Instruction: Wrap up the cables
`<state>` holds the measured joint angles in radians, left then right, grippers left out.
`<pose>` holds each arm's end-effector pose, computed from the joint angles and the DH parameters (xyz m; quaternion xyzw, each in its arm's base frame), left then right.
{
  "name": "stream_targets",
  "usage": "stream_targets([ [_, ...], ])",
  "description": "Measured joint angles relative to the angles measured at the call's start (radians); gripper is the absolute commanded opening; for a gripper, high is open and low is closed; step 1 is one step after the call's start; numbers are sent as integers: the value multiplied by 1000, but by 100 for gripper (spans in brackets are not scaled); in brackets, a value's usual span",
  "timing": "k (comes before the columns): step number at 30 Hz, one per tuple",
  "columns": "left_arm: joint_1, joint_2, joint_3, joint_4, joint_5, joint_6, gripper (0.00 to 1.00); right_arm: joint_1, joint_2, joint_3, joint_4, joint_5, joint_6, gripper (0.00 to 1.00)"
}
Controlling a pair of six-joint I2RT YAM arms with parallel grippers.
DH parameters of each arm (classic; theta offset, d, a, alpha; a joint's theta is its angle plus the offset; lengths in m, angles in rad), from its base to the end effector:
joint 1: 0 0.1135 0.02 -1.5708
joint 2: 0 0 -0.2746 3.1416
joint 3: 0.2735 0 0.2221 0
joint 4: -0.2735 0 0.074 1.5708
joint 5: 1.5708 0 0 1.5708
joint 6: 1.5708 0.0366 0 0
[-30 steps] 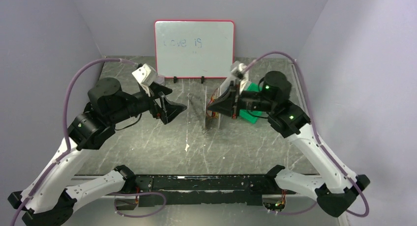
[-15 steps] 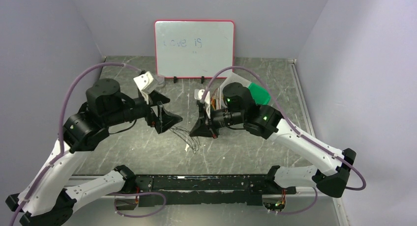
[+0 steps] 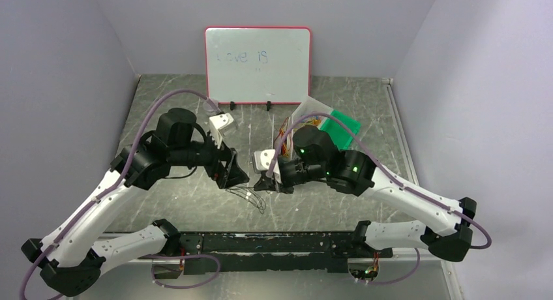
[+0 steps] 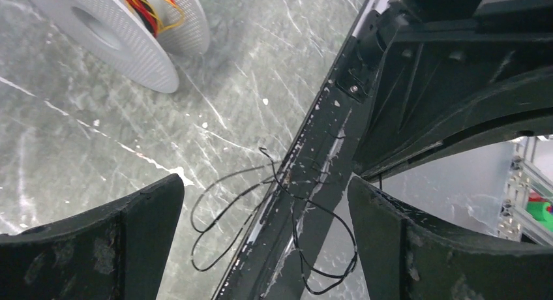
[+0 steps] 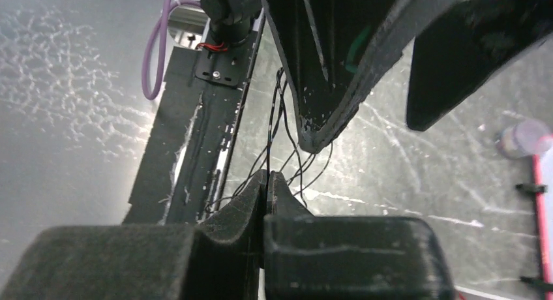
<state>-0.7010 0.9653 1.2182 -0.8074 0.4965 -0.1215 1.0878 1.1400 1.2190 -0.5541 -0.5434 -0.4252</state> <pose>0.1003 -0.1075 0.3950 0.3565 0.7774 -0.3853 0.3465 0.0796 0.1925 0.3915 -0.6661 0.5021 0.3798 0.3999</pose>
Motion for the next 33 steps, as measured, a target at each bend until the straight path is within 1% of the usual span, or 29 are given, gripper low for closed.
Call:
stream_targets([
  [6,-27,34,-29,-2,43,-14,95,41,-39,-7,-24,46,-150,0],
  [12,-38,98,-47,-6,93,-28,93,74,-26,-13,-64,106,-257,0],
  [17,-47,127,-71,-9,114,-38,90,99,-25,-33,-83,149,-294,0],
  [25,-79,227,-89,-35,123,-55,87,135,-35,-48,-77,235,-343,0],
  [33,-121,289,-89,-42,125,-59,82,166,-35,-49,-69,279,-365,0],
])
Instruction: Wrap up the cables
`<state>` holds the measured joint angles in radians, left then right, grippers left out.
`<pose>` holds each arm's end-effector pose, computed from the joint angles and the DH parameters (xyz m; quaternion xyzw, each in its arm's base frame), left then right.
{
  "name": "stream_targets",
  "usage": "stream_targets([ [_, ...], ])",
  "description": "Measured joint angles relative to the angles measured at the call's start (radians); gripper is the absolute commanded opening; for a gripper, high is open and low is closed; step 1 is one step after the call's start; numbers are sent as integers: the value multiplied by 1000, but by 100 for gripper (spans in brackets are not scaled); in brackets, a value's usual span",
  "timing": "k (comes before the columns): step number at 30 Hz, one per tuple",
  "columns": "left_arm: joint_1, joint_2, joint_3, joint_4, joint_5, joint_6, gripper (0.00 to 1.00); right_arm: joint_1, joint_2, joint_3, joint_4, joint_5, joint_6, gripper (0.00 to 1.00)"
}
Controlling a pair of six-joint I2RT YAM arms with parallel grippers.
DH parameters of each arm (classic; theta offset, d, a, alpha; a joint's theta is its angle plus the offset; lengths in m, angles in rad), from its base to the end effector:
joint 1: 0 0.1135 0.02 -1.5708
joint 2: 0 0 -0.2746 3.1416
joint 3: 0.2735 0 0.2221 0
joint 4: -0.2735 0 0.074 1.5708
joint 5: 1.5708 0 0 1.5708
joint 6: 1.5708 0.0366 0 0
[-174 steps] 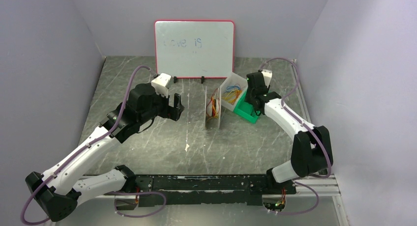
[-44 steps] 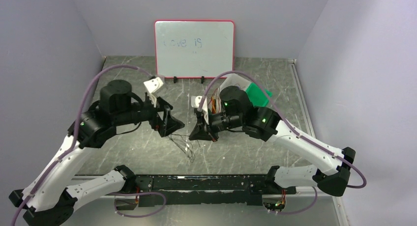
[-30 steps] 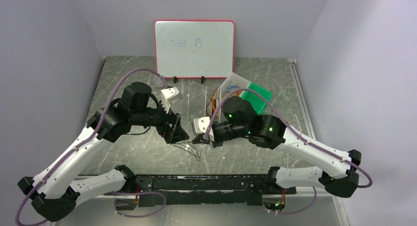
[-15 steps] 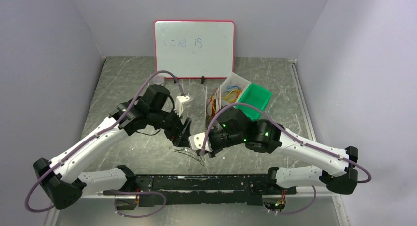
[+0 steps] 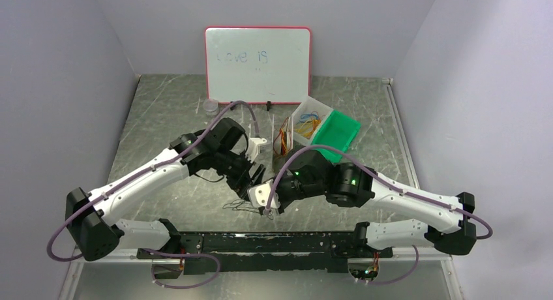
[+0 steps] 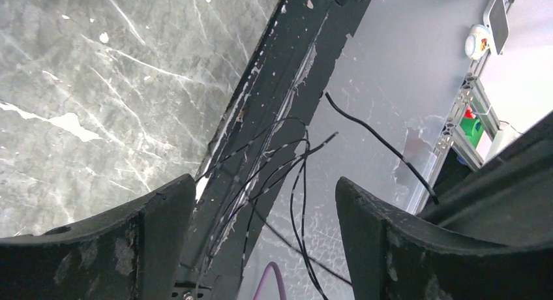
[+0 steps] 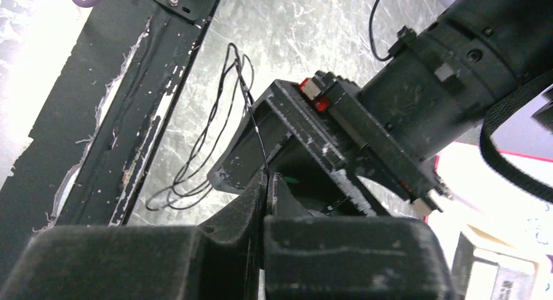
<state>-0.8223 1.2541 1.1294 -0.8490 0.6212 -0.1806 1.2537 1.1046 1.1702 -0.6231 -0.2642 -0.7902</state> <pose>0.1290 -0.1702 0.3216 0.3723 0.8352 -0.3908 0.1052 0.0529 0.1919 0.3748 -0.7728 0.3977 0.2226 0.4417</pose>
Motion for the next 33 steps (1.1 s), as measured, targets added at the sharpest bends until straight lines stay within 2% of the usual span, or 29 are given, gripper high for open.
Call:
stream_targets([
  [9,-39,51,0,-14,-1,-3,68,11,-9,-19,19,42,-4,0],
  [12,-44,67,0,-18,-3,-3,67,11,-16,-29,22,53,-4,0],
  [23,-50,122,42,-77,-82,-3,81,12,-80,-112,60,92,8,0],
  [33,-51,55,92,-56,-313,-54,93,12,-165,-249,148,88,114,0],
])
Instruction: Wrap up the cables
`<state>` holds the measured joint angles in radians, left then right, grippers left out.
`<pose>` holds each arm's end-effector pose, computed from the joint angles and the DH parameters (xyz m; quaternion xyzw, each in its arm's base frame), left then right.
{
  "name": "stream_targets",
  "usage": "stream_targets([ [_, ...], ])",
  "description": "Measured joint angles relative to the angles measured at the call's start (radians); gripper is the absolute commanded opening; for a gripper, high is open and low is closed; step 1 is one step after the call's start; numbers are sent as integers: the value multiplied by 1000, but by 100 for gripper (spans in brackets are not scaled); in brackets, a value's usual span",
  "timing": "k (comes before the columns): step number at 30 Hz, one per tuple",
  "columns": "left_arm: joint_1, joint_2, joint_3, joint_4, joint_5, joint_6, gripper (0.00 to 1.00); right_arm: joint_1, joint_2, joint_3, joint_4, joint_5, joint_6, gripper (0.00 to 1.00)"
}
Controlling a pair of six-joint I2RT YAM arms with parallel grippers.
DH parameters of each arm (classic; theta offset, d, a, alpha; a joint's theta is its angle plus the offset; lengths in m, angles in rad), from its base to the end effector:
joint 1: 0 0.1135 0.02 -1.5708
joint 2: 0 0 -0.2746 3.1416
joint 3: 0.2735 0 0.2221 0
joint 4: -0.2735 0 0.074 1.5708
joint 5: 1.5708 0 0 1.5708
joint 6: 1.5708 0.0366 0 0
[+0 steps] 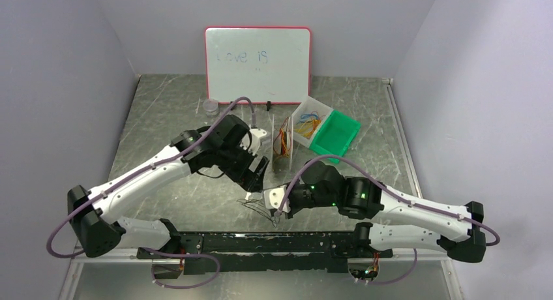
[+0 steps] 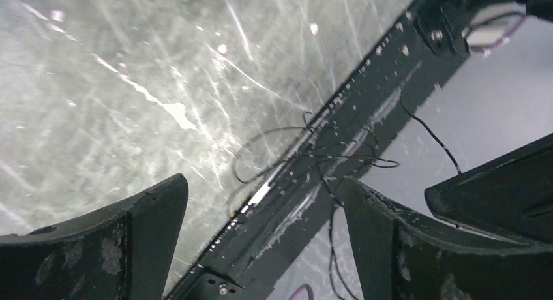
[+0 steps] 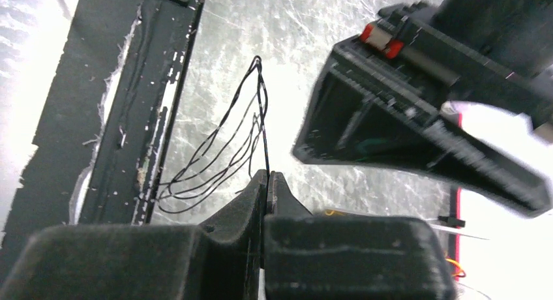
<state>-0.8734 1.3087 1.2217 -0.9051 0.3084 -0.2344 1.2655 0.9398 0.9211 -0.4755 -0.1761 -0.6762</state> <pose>0.1370 -0.1809 0.3288 0.3391 0.8854 -0.2735 0.1624 0.0449 0.1639 0.3390 -0.7313 0.4457 0.2206 0.4668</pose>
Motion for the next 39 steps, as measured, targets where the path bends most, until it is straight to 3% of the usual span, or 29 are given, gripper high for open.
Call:
stream_targets([
  [9,26,-198,-17,107,-206,-24,95,0,-110,-85,82,-43,103,0],
  [20,31,-499,-146,214,-204,7,94,0,-248,-125,178,-119,187,0],
  [27,32,-645,-220,250,-138,23,95,0,-282,-125,231,-181,217,0],
  [39,32,-752,-332,371,187,90,94,0,-257,-86,319,-311,261,0],
])
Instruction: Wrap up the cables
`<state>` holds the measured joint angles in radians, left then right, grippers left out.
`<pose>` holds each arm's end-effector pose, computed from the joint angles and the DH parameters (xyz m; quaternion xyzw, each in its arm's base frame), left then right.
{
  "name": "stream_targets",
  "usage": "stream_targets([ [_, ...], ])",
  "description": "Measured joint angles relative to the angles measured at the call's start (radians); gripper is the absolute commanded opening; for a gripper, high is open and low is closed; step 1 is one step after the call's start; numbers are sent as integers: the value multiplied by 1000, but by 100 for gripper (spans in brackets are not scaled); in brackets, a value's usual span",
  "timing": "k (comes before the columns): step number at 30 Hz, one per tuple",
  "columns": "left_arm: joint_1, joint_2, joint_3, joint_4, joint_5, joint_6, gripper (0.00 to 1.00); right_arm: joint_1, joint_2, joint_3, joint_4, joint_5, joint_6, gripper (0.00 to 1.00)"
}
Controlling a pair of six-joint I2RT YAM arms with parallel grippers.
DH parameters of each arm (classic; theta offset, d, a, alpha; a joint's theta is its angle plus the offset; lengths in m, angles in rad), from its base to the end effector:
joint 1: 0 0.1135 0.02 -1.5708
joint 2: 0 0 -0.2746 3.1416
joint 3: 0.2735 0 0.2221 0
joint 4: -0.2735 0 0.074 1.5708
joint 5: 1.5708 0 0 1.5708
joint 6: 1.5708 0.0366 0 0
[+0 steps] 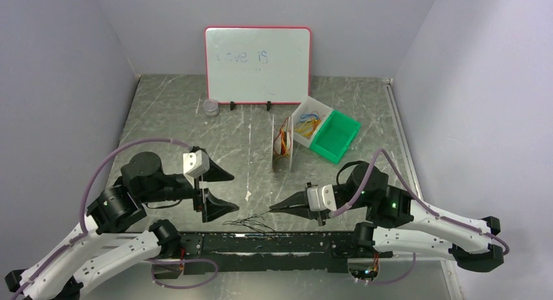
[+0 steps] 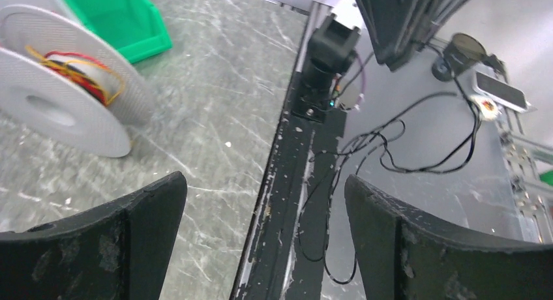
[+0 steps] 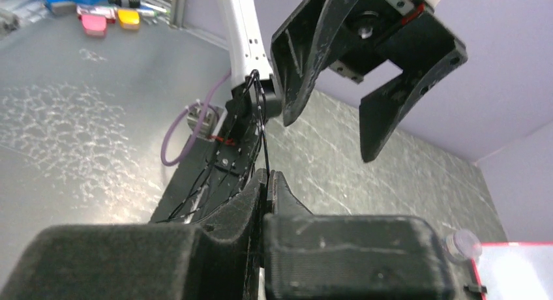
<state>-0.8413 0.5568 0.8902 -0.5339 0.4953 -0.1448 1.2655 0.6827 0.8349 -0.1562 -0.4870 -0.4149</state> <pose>0.0359 -0.0663 0.3641 0.4020 0.6527 -0.4576 0.4506 0.0184 0.1154 0.3780 -0.6257 0.3321 0.4382 0.5534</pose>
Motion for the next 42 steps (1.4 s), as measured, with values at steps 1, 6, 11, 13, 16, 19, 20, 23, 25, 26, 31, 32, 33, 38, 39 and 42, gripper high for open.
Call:
stream_targets([
  [1,0,-5,-9,13,33,8,94,0,2,3,11,-10,5,0],
  [6,0,-9,-31,52,150,45,93,0,32,22,64,-49,34,0],
  [11,0,-3,-39,117,274,67,90,0,80,41,103,-71,63,0],
  [13,0,4,-47,159,330,70,88,0,102,53,114,-76,74,0],
  [16,0,18,-62,205,388,71,86,0,127,66,132,-83,89,0],
  [19,0,35,-75,243,434,71,81,0,146,80,152,-88,103,0],
  [20,0,42,-76,252,447,71,80,0,152,85,157,-89,106,0],
  [23,0,58,-77,272,473,76,76,0,158,89,172,-93,116,0],
  [25,0,64,-77,286,489,78,74,0,158,89,177,-93,119,0],
  [26,0,68,-77,295,497,78,73,0,158,89,181,-94,121,0],
  [31,0,87,-79,336,535,77,67,0,158,89,200,-93,127,0],
  [32,0,92,-82,346,541,77,65,0,158,89,203,-93,128,0],
  [33,0,95,-85,353,546,76,63,0,158,89,205,-93,130,0],
  [38,0,122,-91,385,572,64,53,0,160,89,214,-93,137,0],
  [39,0,126,-92,391,576,61,49,0,162,89,214,-93,139,0],
  [42,0,137,-93,412,591,51,36,0,165,89,214,-93,141,0],
])
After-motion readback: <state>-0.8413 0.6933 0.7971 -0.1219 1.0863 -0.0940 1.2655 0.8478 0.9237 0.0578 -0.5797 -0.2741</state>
